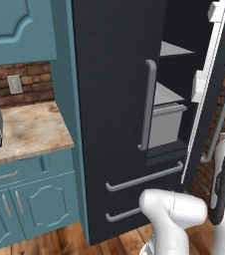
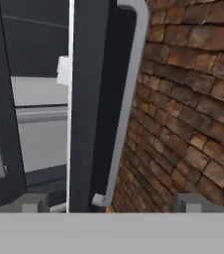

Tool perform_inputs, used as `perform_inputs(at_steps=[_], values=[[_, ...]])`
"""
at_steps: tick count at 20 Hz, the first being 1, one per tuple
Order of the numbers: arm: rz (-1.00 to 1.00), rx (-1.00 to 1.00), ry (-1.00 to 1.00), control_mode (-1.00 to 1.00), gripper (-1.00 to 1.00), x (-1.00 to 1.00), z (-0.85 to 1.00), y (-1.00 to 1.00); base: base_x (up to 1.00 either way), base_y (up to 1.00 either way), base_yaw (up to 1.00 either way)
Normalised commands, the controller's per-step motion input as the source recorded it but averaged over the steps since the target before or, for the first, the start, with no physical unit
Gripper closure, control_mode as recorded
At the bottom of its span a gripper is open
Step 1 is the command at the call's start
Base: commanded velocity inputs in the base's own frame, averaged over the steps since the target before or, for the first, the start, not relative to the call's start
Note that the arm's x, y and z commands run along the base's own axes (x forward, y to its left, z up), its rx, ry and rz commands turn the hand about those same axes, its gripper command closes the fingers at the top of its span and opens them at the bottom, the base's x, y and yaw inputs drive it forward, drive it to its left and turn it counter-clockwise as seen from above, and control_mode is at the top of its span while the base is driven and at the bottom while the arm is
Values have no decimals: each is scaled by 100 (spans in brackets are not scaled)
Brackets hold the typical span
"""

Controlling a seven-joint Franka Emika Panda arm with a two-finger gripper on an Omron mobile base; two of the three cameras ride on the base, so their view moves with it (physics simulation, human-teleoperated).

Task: Place one of the steaks on the plate and the other in the bowl. Then place the bowl in the fridge.

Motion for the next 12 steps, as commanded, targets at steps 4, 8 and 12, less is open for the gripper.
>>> perform_inputs(at_steps=[4, 8, 12], values=[[-41, -12, 7, -100, -100, -48, 1, 90, 0, 0, 0], [-43, -12, 6, -100, -100, -8, 0, 85, 0, 0, 0], [-30, -9, 9, -100, -100, 5, -2, 33, 0, 0, 0]])
